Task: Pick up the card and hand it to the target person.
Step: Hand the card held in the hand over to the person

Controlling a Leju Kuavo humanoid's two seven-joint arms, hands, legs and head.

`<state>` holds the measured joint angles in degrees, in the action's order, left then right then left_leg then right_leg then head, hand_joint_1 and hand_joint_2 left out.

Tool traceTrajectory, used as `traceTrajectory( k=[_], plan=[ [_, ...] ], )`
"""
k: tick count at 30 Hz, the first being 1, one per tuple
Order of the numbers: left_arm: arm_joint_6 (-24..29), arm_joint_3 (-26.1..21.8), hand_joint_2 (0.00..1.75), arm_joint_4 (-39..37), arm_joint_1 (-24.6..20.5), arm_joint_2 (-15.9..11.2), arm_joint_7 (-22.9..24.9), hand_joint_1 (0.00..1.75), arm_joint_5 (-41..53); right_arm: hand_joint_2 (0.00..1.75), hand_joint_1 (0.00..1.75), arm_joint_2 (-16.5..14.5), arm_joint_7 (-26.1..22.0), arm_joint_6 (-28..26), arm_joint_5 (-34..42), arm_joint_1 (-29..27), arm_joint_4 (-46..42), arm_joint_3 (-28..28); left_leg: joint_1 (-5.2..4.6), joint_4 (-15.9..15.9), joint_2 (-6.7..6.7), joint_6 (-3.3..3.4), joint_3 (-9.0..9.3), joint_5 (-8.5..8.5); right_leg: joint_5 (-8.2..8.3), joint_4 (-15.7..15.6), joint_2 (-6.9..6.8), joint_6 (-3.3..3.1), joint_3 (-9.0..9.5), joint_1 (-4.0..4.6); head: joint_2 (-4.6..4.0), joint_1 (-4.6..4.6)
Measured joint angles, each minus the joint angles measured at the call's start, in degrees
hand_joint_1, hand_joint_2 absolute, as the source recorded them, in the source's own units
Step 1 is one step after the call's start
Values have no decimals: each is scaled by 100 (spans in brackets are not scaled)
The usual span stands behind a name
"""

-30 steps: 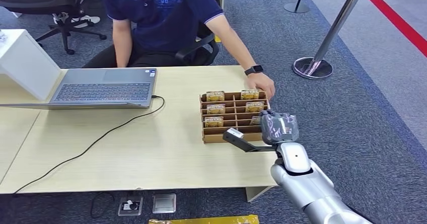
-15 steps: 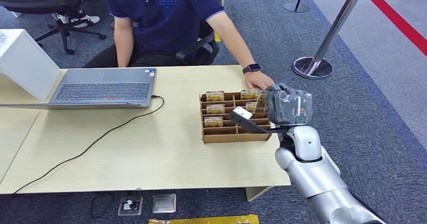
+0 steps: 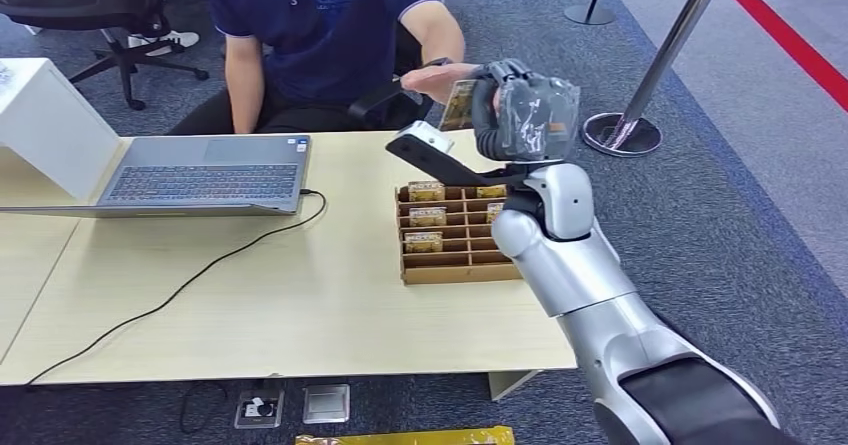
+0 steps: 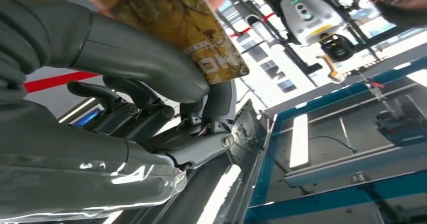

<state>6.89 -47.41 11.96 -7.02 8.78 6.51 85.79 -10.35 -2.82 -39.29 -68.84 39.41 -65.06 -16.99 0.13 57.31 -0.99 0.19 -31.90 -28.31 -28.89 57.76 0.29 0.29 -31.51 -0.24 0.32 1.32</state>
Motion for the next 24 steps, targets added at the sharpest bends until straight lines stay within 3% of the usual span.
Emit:
traceTrajectory(
  k=[10, 19, 23, 24],
  plan=[
    [17, 44, 0, -1, 1, 3, 45, 0, 61, 175, 175, -555, -165, -10, -209, 499, 618, 78, 0, 0, 0, 0, -1, 0, 0, 0, 0, 0, -2, 0, 1, 1],
    [56, 44, 0, -20, 12, 3, 46, 0, 61, 175, 175, -820, -181, -10, -483, 609, 948, 234, 0, 0, 0, -2, -2, 1, 0, 1, 0, 0, -2, 0, 1, 0],
    [56, 44, 0, -30, 14, 5, 46, 0, 61, 175, 1, -857, -212, -11, -491, 632, 1050, 315, 0, 0, 0, -2, -2, 1, 0, 1, 0, 0, -3, 0, 0, 1],
    [56, 44, 0, -31, 14, 5, 46, 0, 61, 175, 0, -863, -226, -12, -493, 636, 1069, 333, 0, 0, 0, -2, -2, 1, 0, 1, 0, 0, -3, 0, 0, 1]
  ],
)
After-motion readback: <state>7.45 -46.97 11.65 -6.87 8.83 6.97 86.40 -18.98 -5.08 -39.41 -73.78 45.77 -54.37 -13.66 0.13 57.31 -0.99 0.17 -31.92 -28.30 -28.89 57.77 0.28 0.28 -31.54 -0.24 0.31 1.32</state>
